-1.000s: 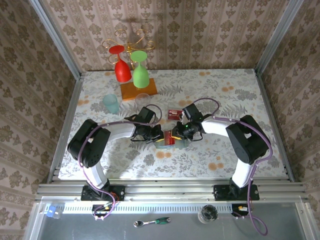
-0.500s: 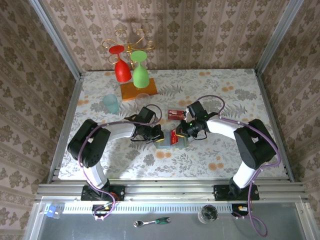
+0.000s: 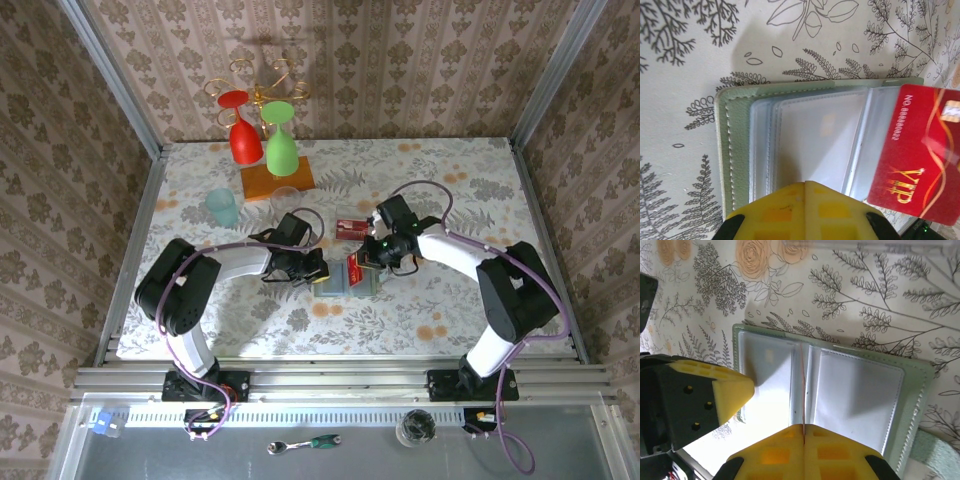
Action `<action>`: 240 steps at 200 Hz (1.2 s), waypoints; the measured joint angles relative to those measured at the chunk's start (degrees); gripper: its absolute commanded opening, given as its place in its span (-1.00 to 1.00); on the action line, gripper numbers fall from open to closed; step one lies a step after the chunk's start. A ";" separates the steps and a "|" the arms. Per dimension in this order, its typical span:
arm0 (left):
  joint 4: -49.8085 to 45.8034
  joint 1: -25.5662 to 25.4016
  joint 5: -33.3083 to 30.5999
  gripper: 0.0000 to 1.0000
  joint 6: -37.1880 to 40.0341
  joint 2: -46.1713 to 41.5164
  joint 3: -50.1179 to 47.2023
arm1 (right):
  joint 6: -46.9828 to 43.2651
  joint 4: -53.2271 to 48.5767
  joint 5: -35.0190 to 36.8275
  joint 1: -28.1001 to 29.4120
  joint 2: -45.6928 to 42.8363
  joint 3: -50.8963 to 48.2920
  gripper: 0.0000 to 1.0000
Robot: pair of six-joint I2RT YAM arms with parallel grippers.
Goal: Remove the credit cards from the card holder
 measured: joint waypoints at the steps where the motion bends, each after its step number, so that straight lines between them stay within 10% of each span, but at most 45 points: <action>1: 0.02 0.00 0.00 -0.97 0.00 0.00 0.00 | -0.17 -0.20 0.11 0.00 -0.02 0.15 -0.92; 240: -1.51 1.81 0.83 -0.94 2.86 0.26 -0.02 | -59.89 -24.92 16.26 0.02 9.11 31.21 -1.00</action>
